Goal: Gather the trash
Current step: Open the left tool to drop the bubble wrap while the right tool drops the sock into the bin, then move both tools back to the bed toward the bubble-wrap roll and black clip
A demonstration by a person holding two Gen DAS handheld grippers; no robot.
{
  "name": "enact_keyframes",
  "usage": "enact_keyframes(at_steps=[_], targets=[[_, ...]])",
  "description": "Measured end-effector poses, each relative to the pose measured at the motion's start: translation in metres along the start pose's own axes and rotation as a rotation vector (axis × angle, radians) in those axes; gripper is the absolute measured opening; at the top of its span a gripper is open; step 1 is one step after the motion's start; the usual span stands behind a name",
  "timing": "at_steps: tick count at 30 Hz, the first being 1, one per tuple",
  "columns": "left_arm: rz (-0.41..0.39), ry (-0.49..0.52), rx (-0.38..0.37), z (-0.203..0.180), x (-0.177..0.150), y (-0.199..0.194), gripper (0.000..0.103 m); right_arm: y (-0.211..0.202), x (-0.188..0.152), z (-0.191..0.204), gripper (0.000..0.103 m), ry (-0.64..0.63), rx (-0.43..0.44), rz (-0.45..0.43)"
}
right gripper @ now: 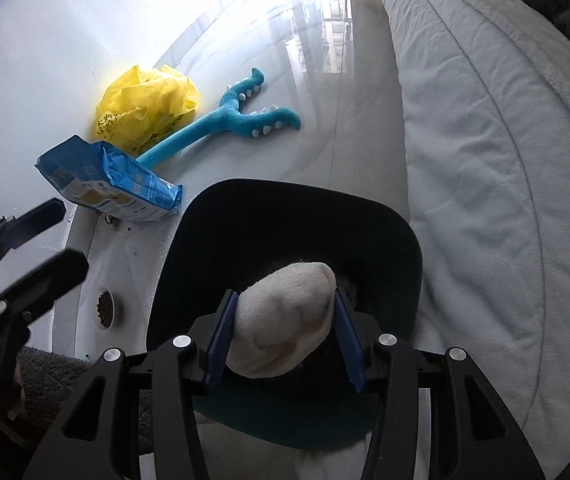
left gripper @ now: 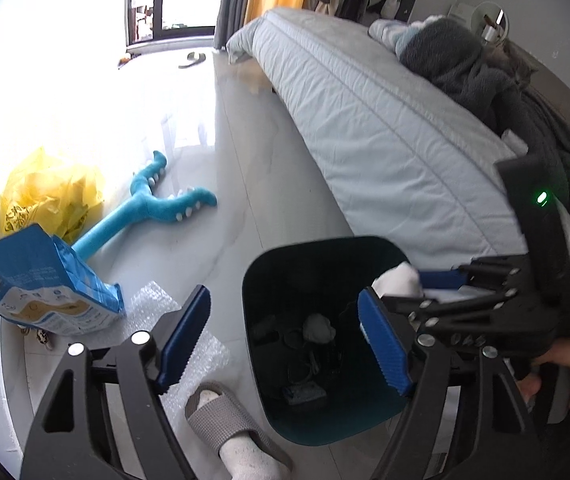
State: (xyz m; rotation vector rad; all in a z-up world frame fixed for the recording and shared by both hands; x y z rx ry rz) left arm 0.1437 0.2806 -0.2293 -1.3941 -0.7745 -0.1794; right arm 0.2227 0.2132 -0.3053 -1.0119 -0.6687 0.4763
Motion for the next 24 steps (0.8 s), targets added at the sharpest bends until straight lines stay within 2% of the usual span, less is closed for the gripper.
enact_keyframes(at_steps=[5, 9, 12, 17, 19, 21, 24], targets=[[-0.083, -0.014, -0.009, 0.004, 0.016, -0.019, 0.076, 0.009, -0.002, 0.001, 0.051, -0.001, -0.014, 0.028], [-0.15, -0.018, -0.018, 0.004, 0.032, -0.037, 0.075, 0.009, -0.001, 0.005, 0.065, -0.009, -0.031, 0.031], [-0.202, -0.02, -0.005, 0.003, 0.046, -0.053, 0.073, -0.001, 0.004, 0.01, 0.066, -0.026, -0.037, 0.012], [-0.25, -0.03, -0.013, -0.001, 0.064, -0.075, 0.071, -0.041, 0.014, 0.024, 0.067, -0.083, -0.053, -0.055], [-0.254, -0.049, -0.045, -0.004, 0.074, -0.083, 0.071, -0.065, 0.017, 0.029, 0.072, -0.105, -0.061, -0.101], [-0.26, -0.064, -0.075, -0.009, 0.082, -0.09, 0.071, -0.083, 0.016, 0.029, 0.076, -0.113, -0.073, -0.131], [-0.285, -0.049, -0.093, -0.022, 0.097, -0.105, 0.071, -0.112, 0.01, 0.017, 0.076, -0.136, -0.127, -0.169]])
Point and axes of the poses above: each gripper's, at about its wrist camera, not at the fingertips, and y roughly the way its jaws point, z to its left, x to its top, the point moved 8 cm from there along y, roughly the way its jaws point, and after that the axes turned 11 degrees about x, right-handed, at the moved point
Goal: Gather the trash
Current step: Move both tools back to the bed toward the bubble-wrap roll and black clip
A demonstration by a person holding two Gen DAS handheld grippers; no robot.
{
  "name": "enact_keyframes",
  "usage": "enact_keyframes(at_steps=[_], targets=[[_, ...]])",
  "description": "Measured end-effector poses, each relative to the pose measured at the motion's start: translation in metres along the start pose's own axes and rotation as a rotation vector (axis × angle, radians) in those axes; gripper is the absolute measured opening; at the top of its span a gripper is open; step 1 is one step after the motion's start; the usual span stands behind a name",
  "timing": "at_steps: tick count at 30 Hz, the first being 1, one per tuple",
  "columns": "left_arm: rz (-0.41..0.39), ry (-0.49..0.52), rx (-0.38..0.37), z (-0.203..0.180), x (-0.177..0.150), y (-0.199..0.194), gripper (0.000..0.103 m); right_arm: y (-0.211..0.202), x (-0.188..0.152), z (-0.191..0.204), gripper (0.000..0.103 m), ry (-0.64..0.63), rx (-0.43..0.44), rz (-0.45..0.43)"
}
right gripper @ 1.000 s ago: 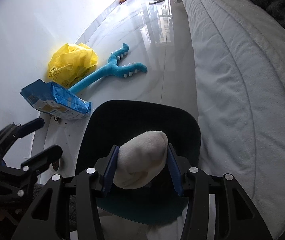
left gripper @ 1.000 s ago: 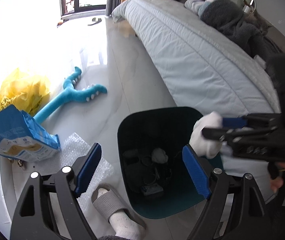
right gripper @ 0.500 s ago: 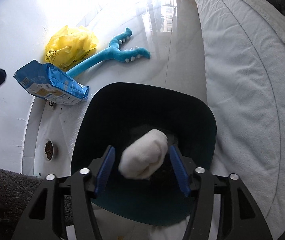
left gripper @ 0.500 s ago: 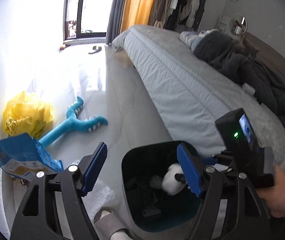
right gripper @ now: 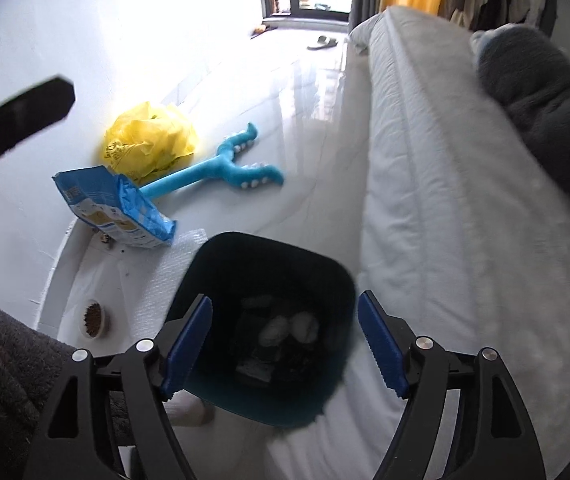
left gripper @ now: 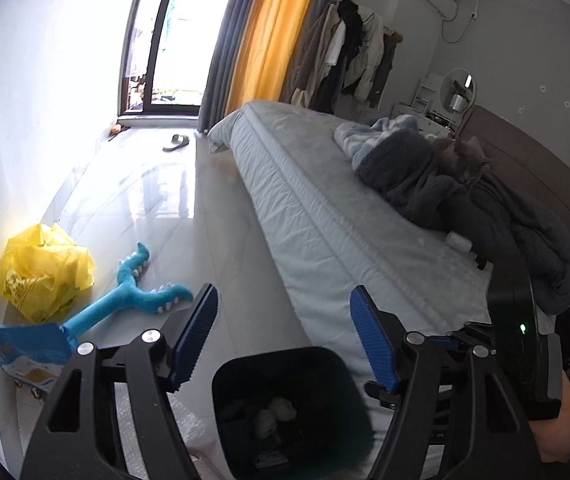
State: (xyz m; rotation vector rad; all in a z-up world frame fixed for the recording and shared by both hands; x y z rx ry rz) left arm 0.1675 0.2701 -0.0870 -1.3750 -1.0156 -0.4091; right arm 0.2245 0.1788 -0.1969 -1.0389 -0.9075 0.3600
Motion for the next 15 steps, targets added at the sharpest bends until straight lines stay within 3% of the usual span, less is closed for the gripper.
enact_keyframes(at_steps=[5, 10, 13, 15], targets=[[-0.054, 0.046, -0.027, -0.032, 0.026, -0.019, 0.074, -0.051, -0.003, -0.04, 0.076, 0.005, -0.074, -0.1], [-0.079, 0.067, -0.075, -0.069, 0.043, -0.023, 0.083, -0.105, 0.001, -0.089, 0.083, 0.041, -0.136, -0.229], [-0.101, 0.083, -0.101, -0.092, 0.051, -0.024, 0.093, -0.128, -0.001, -0.124, 0.084, 0.073, -0.16, -0.273], [-0.103, 0.082, -0.125, -0.107, 0.054, -0.018, 0.093, -0.14, -0.004, -0.147, 0.084, 0.091, -0.174, -0.288]])
Point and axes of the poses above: each gripper's, at about its wrist camera, not at the fingertips, and y roughly the way its jaws point, z to its left, x to its top, the point moved 8 cm from there along y, roughly the way its jaws point, and after that the axes turned 11 degrees about x, right-handed, at the moved point
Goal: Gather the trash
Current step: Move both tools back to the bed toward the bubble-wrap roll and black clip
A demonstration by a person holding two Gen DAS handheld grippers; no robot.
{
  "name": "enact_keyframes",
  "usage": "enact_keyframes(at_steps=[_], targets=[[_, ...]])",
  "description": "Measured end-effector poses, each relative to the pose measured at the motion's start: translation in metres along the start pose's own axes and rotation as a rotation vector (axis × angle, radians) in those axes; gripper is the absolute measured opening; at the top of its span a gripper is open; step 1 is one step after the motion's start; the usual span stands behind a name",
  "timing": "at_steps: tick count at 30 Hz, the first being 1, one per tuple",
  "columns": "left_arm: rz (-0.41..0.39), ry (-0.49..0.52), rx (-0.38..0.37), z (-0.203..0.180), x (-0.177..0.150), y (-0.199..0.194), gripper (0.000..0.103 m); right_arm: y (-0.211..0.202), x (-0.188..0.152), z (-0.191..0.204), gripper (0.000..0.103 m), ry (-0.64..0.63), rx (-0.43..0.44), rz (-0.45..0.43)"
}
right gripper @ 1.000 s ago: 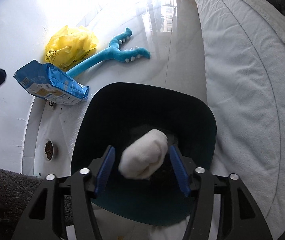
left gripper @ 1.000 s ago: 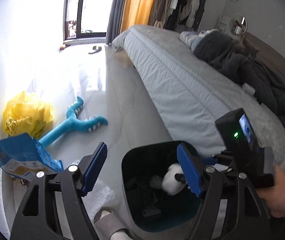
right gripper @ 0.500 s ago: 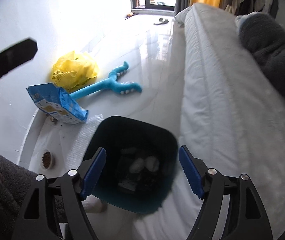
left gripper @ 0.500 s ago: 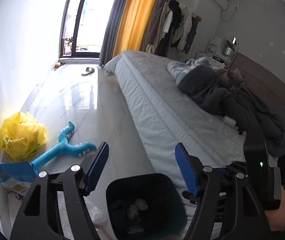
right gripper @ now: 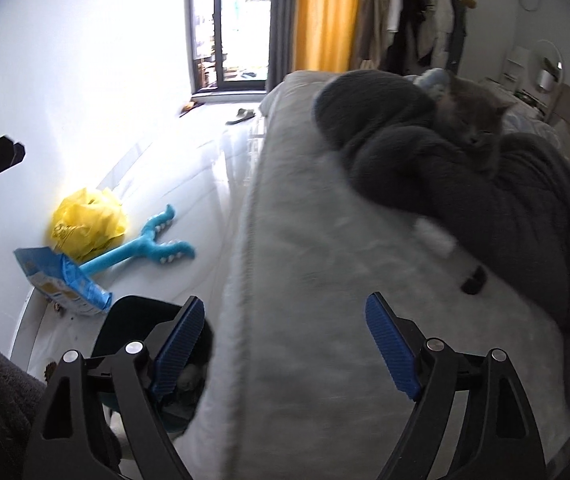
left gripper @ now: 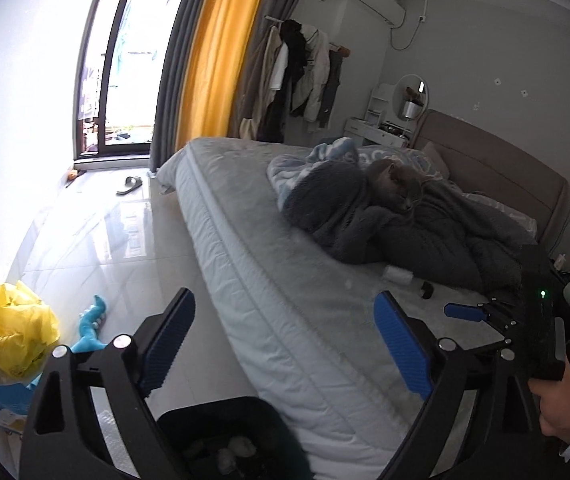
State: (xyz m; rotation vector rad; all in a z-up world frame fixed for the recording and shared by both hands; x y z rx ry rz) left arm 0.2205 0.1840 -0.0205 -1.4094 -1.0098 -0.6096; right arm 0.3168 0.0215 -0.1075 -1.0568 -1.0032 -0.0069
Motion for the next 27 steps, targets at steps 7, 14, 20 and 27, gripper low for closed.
enact_keyframes(at_steps=[7, 14, 20, 27], targets=[[0.004, 0.027, -0.033, -0.038, -0.007, 0.031, 0.093, -0.013, -0.007, -0.07, 0.084, 0.024, -0.074, -0.024], [0.051, 0.094, -0.053, -0.07, -0.02, 0.066, 0.093, -0.012, -0.02, -0.116, 0.084, 0.049, -0.092, -0.027], [0.095, 0.158, -0.091, -0.105, -0.036, 0.089, 0.093, -0.014, -0.015, -0.14, 0.084, 0.034, -0.096, -0.043], [0.115, 0.231, -0.137, -0.143, -0.044, 0.112, 0.093, -0.011, -0.013, -0.177, 0.084, 0.045, -0.062, -0.057]])
Point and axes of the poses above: each gripper's, at about its wrist camera, not at the fingertips, and y roughly the way its jaws point, z to its left, x to its top, the point moved 8 cm from there along y, roughly the way its jaws point, and after that the axes turned 11 degrees about x, right-handed, at the moved point
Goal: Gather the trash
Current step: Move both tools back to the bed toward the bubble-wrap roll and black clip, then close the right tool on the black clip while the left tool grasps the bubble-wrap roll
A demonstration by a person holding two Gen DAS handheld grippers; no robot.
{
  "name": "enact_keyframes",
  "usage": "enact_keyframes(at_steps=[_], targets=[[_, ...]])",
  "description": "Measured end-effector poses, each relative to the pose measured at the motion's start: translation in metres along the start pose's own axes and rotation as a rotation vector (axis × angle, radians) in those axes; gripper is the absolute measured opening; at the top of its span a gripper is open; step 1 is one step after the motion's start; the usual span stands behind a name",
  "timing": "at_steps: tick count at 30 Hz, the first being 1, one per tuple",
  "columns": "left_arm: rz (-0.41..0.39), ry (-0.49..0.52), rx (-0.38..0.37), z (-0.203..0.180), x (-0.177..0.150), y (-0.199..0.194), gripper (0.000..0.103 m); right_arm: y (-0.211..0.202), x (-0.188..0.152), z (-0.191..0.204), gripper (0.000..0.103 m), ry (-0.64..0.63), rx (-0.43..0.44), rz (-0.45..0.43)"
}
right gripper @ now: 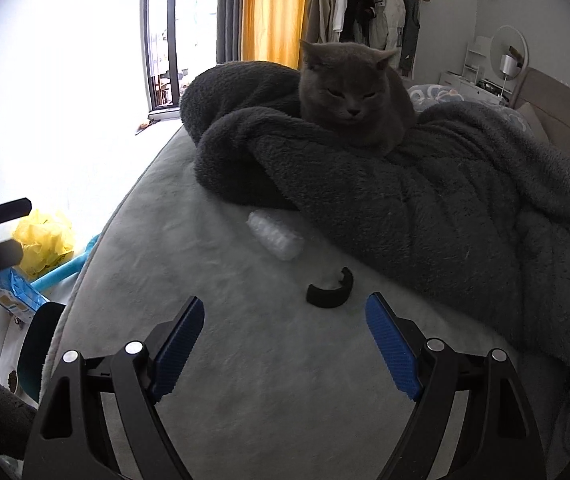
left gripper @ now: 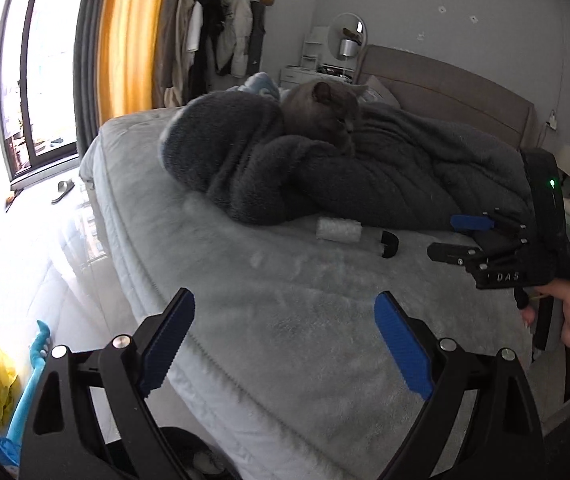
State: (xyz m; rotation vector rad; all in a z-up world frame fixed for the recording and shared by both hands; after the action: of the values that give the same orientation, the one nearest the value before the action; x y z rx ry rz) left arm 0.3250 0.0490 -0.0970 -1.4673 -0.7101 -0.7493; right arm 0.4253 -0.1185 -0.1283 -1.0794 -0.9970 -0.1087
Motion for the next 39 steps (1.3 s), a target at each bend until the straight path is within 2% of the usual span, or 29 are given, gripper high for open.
enact_keyframes(at_steps=[5, 9, 16, 20, 28, 34, 39], targets=[[0.005, 0.01, -0.041, -0.02, 0.009, 0.022, 0.093, 0.011, 0.0, -0.02, 0.084, -0.005, 0.036, 0.011], [0.006, 0.041, -0.051, -0.033, 0.015, 0.035, 0.093, 0.025, -0.004, -0.023, 0.084, -0.062, 0.078, 0.032], [0.02, 0.034, -0.089, -0.045, 0.023, 0.059, 0.093, 0.05, -0.012, -0.037, 0.084, -0.106, 0.127, 0.072], [0.035, 0.036, -0.104, -0.051, 0.025, 0.073, 0.093, 0.061, -0.014, -0.048, 0.078, -0.129, 0.144, 0.09], [0.04, 0.073, -0.118, -0.067, 0.03, 0.102, 0.093, 0.076, -0.021, -0.058, 0.068, -0.115, 0.235, 0.098], [0.051, 0.1, -0.124, -0.073, 0.03, 0.121, 0.093, 0.088, -0.019, -0.061, 0.066, -0.114, 0.279, 0.102], [0.057, 0.099, -0.136, -0.076, 0.033, 0.137, 0.093, 0.098, -0.016, -0.069, 0.057, -0.096, 0.308, 0.096]])
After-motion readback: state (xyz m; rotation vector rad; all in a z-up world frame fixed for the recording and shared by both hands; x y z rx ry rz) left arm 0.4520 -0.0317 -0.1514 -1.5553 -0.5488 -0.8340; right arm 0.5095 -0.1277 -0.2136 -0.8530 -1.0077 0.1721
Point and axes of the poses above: each gripper's, at about its wrist camera, not at the fingertips, and y roughly the way its jaws point, z to its left, x to its top, the point moved 8 cm from there along y, roughly the way its jaws point, and after that the axes turned 11 degrees about x, right-handed, at the moved point
